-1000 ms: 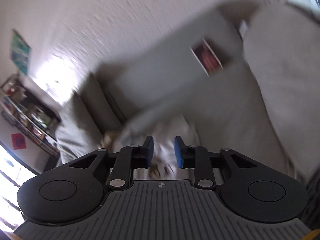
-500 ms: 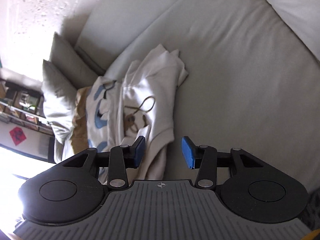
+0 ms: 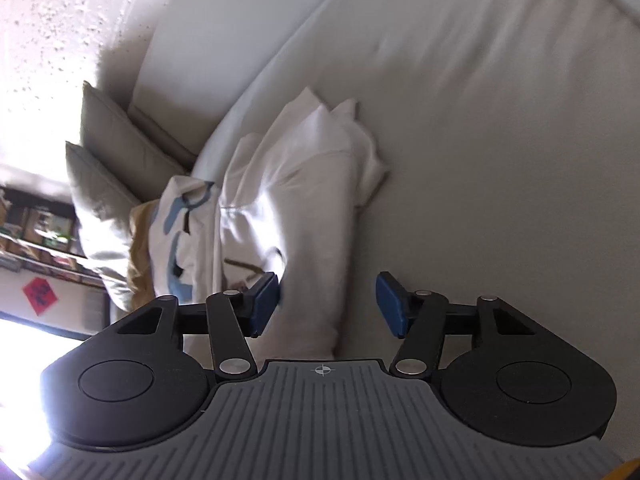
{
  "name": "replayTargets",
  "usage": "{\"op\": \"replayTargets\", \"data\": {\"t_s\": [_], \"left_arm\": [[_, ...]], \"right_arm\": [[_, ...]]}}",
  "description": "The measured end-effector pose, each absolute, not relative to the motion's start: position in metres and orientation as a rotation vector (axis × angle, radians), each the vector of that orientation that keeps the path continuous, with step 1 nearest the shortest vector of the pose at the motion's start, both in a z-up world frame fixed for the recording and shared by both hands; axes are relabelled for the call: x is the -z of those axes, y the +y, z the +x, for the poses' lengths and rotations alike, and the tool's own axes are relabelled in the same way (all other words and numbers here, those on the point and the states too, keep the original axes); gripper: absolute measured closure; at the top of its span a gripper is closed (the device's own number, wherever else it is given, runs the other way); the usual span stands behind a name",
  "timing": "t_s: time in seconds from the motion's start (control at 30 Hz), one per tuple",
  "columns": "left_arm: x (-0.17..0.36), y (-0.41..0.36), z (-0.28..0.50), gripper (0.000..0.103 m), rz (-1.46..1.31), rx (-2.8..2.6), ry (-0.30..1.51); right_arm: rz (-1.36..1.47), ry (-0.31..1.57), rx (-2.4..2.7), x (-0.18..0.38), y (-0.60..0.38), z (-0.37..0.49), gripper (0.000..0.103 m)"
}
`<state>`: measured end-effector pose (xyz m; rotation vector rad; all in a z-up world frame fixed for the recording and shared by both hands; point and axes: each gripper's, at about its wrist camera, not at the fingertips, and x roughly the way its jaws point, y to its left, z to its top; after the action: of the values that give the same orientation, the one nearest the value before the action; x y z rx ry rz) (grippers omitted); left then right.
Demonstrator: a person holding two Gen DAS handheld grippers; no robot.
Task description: Fold clothes
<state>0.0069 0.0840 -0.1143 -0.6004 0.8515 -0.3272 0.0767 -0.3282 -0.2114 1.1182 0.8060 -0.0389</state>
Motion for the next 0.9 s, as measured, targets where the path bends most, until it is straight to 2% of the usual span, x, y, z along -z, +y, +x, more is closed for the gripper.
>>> {"op": "replayTargets", "data": {"t_s": [0.03,0.13,0.3,0.5,0.63,0.7,0.73,0.77,0.8,0.83,0.87,0.9], "left_arm": [[0.113,0.094,0.003,0.096,-0.642,0.314,0.828],[0.107,0.122,-0.007,0.100,-0.758,0.267,0.754],[0.087,0.127,-0.004,0.102,-0.804,0.253,0.674],[0.063,0.127,0.001,0.102,-0.931,0.393,0.628],[0.045,0.123,0.019,0.102,-0.904,0.382,0.618],[0.044,0.115,0.039,0.102,-0.841,0.329,0.658],[0.048,0.112,0.052,0.102,-0.812,0.296,0.678],[0.057,0.108,0.069,0.102,-0.776,0.266,0.705],[0.067,0.104,0.086,0.099,-0.736,0.242,0.743],[0.076,0.101,0.098,0.093,-0.714,0.208,0.784],[0.083,0.098,0.103,0.076,-0.707,0.174,0.811],[0.089,0.097,0.104,0.061,-0.700,0.148,0.828]], "right_arm": [[1.119,0.792,0.029,0.211,-0.324,0.083,0.043],[1.050,0.749,0.042,0.203,-0.310,0.095,0.100],[0.916,0.645,0.082,0.156,-0.301,0.078,0.100],[0.870,0.413,0.114,0.063,-0.313,-0.003,0.100],[0.805,0.369,0.164,0.014,-0.316,-0.030,0.100],[0.778,0.414,0.192,0.007,-0.318,-0.021,0.099],[0.769,0.467,0.202,0.012,-0.319,-0.007,0.096],[0.758,0.529,0.206,0.019,-0.321,0.009,0.081],[0.772,0.604,0.224,0.032,-0.322,0.025,0.075],[0.800,0.687,0.250,0.049,-0.324,0.042,0.056],[0.828,0.769,0.276,0.066,-0.325,0.059,0.052],[0.879,0.813,0.298,0.082,-0.329,0.068,0.052]]}}
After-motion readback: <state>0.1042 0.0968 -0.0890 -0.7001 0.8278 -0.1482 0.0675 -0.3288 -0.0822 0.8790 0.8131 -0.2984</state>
